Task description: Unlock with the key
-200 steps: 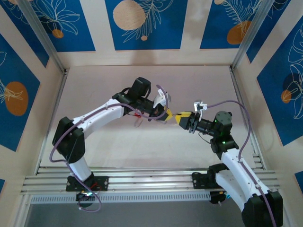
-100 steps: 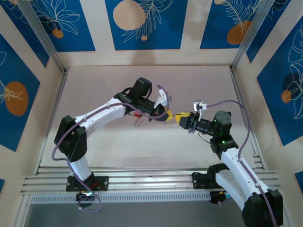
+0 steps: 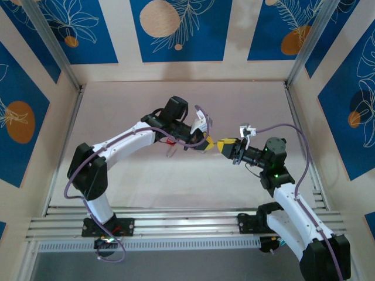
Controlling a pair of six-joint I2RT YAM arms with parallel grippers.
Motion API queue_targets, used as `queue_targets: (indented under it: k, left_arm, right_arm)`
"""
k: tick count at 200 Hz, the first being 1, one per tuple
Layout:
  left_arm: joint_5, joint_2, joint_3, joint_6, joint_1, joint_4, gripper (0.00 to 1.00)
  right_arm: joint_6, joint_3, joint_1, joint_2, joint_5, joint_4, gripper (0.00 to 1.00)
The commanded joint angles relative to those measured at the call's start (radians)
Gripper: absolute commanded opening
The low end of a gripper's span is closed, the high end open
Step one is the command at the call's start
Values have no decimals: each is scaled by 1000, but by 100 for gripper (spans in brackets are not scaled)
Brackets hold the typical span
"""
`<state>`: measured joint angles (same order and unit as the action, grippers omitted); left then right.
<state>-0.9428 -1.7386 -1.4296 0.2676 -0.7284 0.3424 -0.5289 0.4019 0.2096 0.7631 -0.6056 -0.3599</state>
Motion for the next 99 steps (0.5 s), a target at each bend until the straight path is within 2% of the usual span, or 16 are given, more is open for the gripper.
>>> queue_targets:
  k: [1,99]
  left_arm:
    - [-37,-21,-31,2,6,30,0]
    - [-50,-27,-39,6,5,50,0]
  right_arm:
    - [7,31,10,-2,0,-39,18]
    - [17,42,14,30,7,-54,21]
